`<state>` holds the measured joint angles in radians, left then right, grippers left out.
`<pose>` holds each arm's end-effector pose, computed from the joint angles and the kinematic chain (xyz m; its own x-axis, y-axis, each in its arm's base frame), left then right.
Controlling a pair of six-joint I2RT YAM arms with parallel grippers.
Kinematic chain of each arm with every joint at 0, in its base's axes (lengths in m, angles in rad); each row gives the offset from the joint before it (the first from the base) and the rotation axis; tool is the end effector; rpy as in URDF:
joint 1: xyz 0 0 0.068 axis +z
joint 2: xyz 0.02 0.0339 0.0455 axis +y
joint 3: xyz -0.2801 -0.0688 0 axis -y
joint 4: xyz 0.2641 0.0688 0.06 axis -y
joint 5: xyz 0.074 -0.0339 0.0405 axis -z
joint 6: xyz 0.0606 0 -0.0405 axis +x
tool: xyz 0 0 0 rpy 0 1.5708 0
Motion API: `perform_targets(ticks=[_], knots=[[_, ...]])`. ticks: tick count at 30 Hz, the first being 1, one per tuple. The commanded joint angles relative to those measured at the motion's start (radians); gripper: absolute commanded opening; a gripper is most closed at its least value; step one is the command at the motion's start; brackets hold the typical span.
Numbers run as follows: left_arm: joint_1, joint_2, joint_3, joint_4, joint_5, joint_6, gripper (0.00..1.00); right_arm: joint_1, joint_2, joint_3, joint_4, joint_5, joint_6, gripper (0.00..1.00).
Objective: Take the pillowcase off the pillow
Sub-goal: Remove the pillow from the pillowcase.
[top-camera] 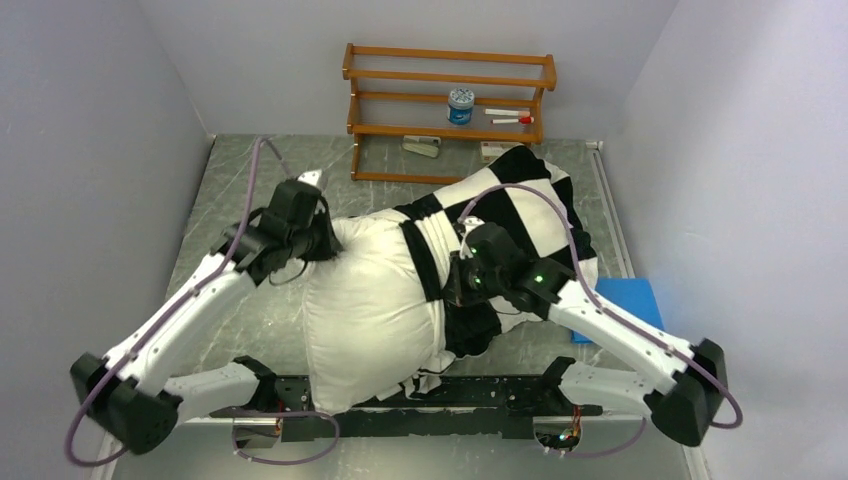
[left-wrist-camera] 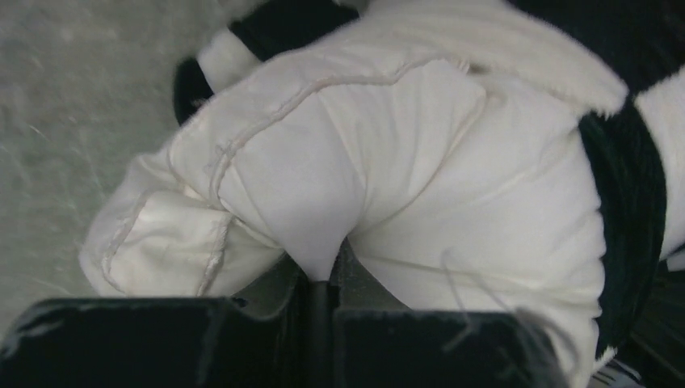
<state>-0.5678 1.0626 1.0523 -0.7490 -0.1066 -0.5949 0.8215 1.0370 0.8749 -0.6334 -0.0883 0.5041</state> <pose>0.2107 -0.1267 0.3231 -0.7439 -0.1864 -0.6418 0.0637 0.9361 -0.3458 0.1608 0.1807 0.2753 -0.7985 -0.1520 -0.5824 -0.4404 0.8071 0.3932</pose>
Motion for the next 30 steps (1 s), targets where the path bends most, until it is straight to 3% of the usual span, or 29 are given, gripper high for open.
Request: perform_targets(ticks=[1, 3, 6, 8, 9, 10, 11, 12, 13, 15, 18, 20, 22, 26, 30], knots=[[0.130, 0.160, 0.241, -0.003, -0.043, 0.207, 0.05, 0.034, 0.131, -0.008, 0.146, -0.101, 0.105, 0.00], [0.231, 0.253, 0.395, -0.024, -0.030, 0.273, 0.05, 0.068, 0.174, 0.040, 0.243, -0.143, 0.131, 0.00], [0.373, 0.370, 0.575, -0.042, 0.072, 0.335, 0.05, 0.091, 0.228, 0.130, 0.232, 0.041, 0.163, 0.00], [0.412, 0.426, 0.632, -0.090, 0.132, 0.344, 0.06, 0.088, 0.237, 0.162, 0.195, 0.221, 0.151, 0.00], [0.415, 0.439, 0.629, -0.121, 0.145, 0.339, 0.14, 0.077, 0.241, 0.171, 0.171, 0.292, 0.144, 0.00], [0.416, 0.432, 0.596, -0.134, 0.164, 0.338, 0.32, 0.059, 0.245, 0.185, 0.141, 0.317, 0.130, 0.00], [0.416, 0.408, 0.542, -0.126, 0.175, 0.335, 0.52, 0.031, 0.252, 0.195, 0.125, 0.302, 0.106, 0.00], [0.416, 0.368, 0.474, -0.110, 0.170, 0.329, 0.82, 0.006, 0.256, 0.201, 0.116, 0.262, 0.082, 0.02], [0.416, 0.323, 0.411, -0.083, 0.158, 0.321, 0.96, -0.017, 0.261, 0.207, 0.108, 0.202, 0.044, 0.09], [0.417, 0.222, 0.315, -0.063, 0.132, 0.304, 0.98, -0.025, 0.266, 0.234, 0.055, 0.107, 0.007, 0.21], [0.417, 0.106, 0.274, -0.139, 0.109, 0.282, 0.98, -0.016, 0.198, 0.217, 0.029, -0.051, -0.018, 0.49], [0.416, 0.038, 0.258, -0.191, 0.122, 0.263, 0.98, -0.003, 0.115, 0.169, 0.041, -0.112, 0.005, 0.60], [0.416, -0.038, 0.232, -0.227, 0.140, 0.243, 0.98, 0.008, 0.018, 0.106, 0.055, -0.110, 0.055, 0.65], [0.417, -0.164, 0.200, -0.312, 0.180, 0.219, 0.98, 0.056, -0.133, -0.051, 0.103, -0.101, 0.193, 0.67], [0.417, -0.220, 0.183, -0.406, 0.296, 0.269, 0.98, 0.226, -0.179, -0.198, 0.227, -0.011, 0.380, 0.67]])
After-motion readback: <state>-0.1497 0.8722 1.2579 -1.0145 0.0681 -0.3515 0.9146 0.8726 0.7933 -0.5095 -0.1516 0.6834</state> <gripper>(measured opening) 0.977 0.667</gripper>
